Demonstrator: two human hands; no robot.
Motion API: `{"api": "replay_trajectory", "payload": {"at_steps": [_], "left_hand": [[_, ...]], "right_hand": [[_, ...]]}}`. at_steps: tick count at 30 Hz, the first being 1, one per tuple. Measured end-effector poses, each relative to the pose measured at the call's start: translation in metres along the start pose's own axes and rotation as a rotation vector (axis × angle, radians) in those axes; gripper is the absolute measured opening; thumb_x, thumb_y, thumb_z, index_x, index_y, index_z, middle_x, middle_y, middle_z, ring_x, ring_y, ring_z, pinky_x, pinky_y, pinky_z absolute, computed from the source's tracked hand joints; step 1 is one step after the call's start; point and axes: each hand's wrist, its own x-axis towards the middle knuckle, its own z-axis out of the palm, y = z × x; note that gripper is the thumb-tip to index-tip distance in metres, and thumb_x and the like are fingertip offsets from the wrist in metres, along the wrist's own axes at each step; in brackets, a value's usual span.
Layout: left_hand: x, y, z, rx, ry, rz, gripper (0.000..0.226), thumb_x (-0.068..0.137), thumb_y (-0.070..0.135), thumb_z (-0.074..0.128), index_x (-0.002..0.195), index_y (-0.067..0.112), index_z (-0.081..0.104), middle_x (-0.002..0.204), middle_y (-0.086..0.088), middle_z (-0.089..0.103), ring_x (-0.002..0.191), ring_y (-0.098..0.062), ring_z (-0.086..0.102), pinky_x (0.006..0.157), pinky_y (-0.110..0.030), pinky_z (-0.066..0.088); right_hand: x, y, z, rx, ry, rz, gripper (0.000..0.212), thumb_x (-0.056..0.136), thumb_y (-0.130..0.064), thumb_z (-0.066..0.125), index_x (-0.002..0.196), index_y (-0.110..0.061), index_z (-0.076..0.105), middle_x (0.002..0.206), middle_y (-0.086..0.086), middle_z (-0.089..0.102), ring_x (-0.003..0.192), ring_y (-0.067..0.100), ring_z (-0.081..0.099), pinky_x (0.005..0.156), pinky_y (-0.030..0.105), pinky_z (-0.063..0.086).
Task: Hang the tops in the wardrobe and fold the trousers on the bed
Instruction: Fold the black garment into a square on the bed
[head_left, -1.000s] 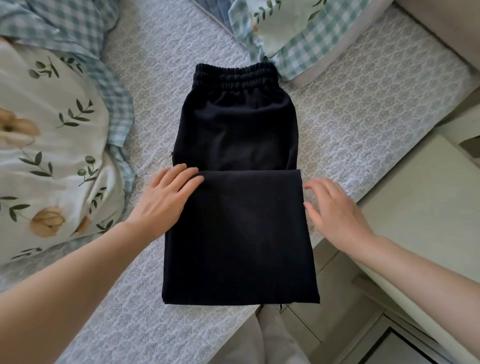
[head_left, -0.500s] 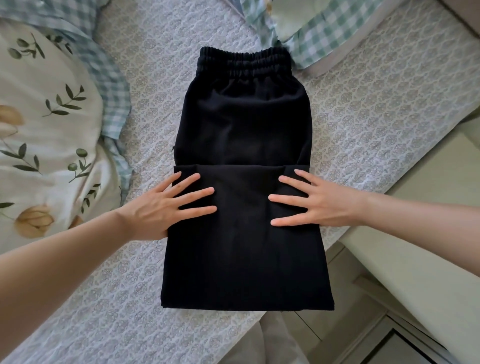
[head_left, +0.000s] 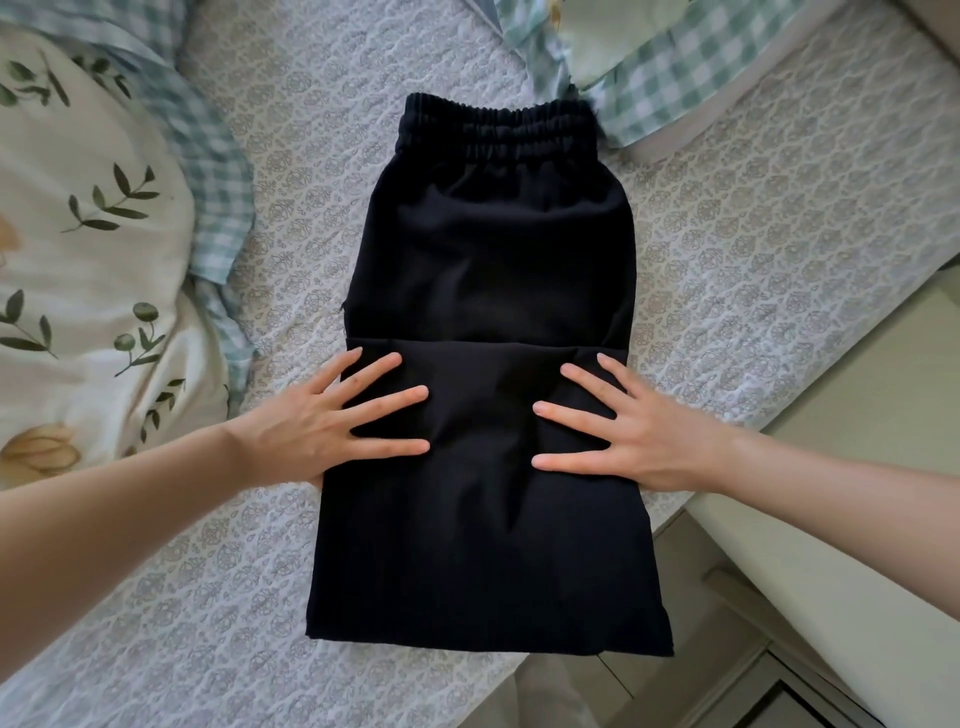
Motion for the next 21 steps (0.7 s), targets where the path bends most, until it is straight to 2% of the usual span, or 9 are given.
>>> {"api": "replay_trajectory", "payload": {"at_steps": [2,4,10,12,15,17,18,20,21], "left_hand": [[0.0,0.006,0.008,0.041,0.092,-0.011,0.092,0.078,0.0,0.051,0.155,0.038,0.018,0.164,-0.012,0.013,0.146,-0.049,0.01,0.109,-0.069,0.026],[-0.002,0.007,0.009,0.046,0.065,-0.028,0.086,0.079,-0.002,0.029,0.155,0.038,0.02,0.163,-0.011,0.015,0.146,-0.049,0.011,0.109,-0.069,0.026],[-0.002,0.009,-0.014,0.025,-0.016,-0.029,0.092,0.078,-0.006,0.046,0.155,0.037,0.02,0.164,-0.01,0.013,0.146,-0.049,0.009,0.112,-0.067,0.023],[-0.003,0.008,-0.025,-0.028,-0.064,-0.028,0.096,0.082,0.002,0.056,0.154,0.044,0.009,0.165,-0.006,0.002,0.148,-0.046,-0.001,0.117,-0.063,0.012],[-0.006,0.005,-0.04,-0.22,-0.245,-0.052,0.075,0.101,0.034,0.041,0.145,0.06,-0.014,0.161,0.012,-0.022,0.146,-0.03,-0.027,0.12,-0.049,-0.012],[-0.007,0.008,-0.052,-0.421,-0.302,-0.056,0.05,0.094,0.064,0.01,0.142,0.067,-0.006,0.159,0.025,-0.015,0.146,-0.013,-0.026,0.121,-0.038,-0.012],[-0.008,0.01,-0.057,-0.537,-0.329,-0.072,0.055,0.087,0.07,0.0,0.142,0.068,0.006,0.158,0.03,-0.005,0.147,-0.005,-0.018,0.122,-0.032,-0.008],[-0.01,0.016,-0.069,-0.849,-0.339,-0.201,0.052,0.095,0.064,0.018,0.142,0.053,0.037,0.153,0.029,0.03,0.147,0.0,0.016,0.122,-0.026,0.012],[-0.015,0.017,-0.069,-1.012,-0.316,-0.329,0.043,0.102,0.047,0.033,0.141,0.038,0.048,0.147,0.02,0.046,0.14,-0.003,0.036,0.118,-0.029,0.026]], "right_hand": [[0.0,-0.001,-0.001,-0.004,-0.003,-0.003,0.057,0.1,-0.014,0.034,0.15,-0.039,0.026,0.156,0.01,0.03,0.141,0.052,0.02,0.106,0.067,0.025],[0.0,0.001,-0.003,-0.001,-0.001,0.009,0.059,0.098,-0.014,0.041,0.15,-0.039,0.027,0.156,0.01,0.031,0.141,0.052,0.02,0.106,0.067,0.026],[0.003,-0.003,-0.021,0.154,-0.061,0.059,0.077,0.088,-0.012,0.061,0.15,-0.041,0.026,0.156,0.009,0.031,0.141,0.05,0.019,0.107,0.067,0.028],[0.007,-0.004,-0.033,0.238,-0.16,0.101,0.078,0.092,-0.026,0.06,0.151,-0.045,0.014,0.157,0.006,0.03,0.144,0.047,0.016,0.11,0.064,0.025],[0.007,0.005,-0.053,0.463,-0.276,0.173,0.065,0.1,-0.046,0.043,0.146,-0.057,-0.001,0.158,-0.006,0.025,0.149,0.032,0.006,0.119,0.053,0.012],[0.002,0.011,-0.067,0.793,-0.322,0.214,0.06,0.102,-0.04,0.043,0.143,-0.063,0.006,0.154,-0.021,0.028,0.149,0.015,0.008,0.121,0.039,0.007],[0.004,0.01,-0.074,0.998,-0.335,0.262,0.057,0.102,-0.038,0.045,0.142,-0.064,0.015,0.149,-0.029,0.034,0.146,0.007,0.017,0.119,0.029,0.011],[0.02,-0.004,-0.084,1.259,-0.217,0.651,0.042,0.098,-0.028,0.057,0.128,-0.056,0.051,0.125,-0.028,0.059,0.123,0.003,0.052,0.102,0.017,0.036],[0.025,-0.009,-0.079,1.182,-0.043,1.045,0.027,0.091,-0.022,0.062,0.105,-0.044,0.07,0.103,-0.016,0.07,0.097,0.013,0.066,0.083,0.028,0.048]]}}
